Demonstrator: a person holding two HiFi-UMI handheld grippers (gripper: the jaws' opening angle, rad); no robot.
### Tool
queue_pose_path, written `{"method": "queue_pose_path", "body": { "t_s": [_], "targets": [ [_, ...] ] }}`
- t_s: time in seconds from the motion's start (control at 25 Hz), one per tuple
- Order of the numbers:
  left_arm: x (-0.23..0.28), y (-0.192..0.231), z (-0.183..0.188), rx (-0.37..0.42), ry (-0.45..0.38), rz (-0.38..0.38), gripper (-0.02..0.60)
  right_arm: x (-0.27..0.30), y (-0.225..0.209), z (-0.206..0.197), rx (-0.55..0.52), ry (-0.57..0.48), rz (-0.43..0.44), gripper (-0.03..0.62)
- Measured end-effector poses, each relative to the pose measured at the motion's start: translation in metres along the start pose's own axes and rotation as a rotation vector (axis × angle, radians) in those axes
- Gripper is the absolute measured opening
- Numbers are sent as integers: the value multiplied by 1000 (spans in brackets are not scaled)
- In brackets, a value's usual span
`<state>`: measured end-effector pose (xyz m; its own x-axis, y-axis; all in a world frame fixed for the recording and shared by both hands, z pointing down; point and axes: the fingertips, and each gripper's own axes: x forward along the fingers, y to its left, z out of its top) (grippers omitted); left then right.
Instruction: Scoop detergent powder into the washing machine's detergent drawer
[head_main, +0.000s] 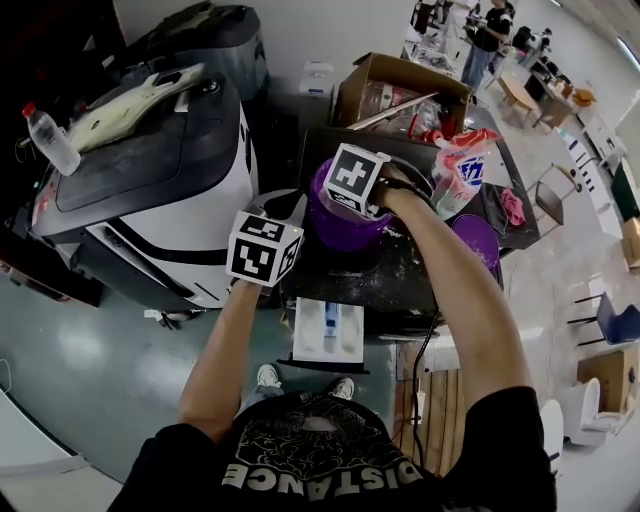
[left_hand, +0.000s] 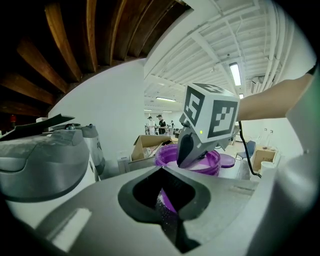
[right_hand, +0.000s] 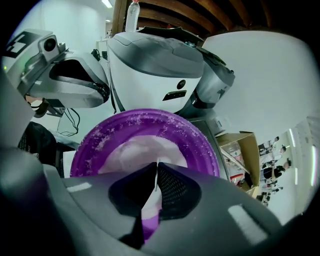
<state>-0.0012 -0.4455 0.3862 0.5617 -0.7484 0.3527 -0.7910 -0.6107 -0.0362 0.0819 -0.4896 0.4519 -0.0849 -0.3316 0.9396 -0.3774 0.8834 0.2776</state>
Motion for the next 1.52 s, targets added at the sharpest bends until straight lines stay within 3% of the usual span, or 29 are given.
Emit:
{"method": "queue_pose_path", "body": {
  "t_s": [0.88,1.52],
  "targets": [
    [-19,5,-6,-14,-1,15,0,-3,33,7,72,35,133,34],
    [-35,12,-11,-33,-8,8,1,-12,40,13,285,8,230,35]
  ]
}}
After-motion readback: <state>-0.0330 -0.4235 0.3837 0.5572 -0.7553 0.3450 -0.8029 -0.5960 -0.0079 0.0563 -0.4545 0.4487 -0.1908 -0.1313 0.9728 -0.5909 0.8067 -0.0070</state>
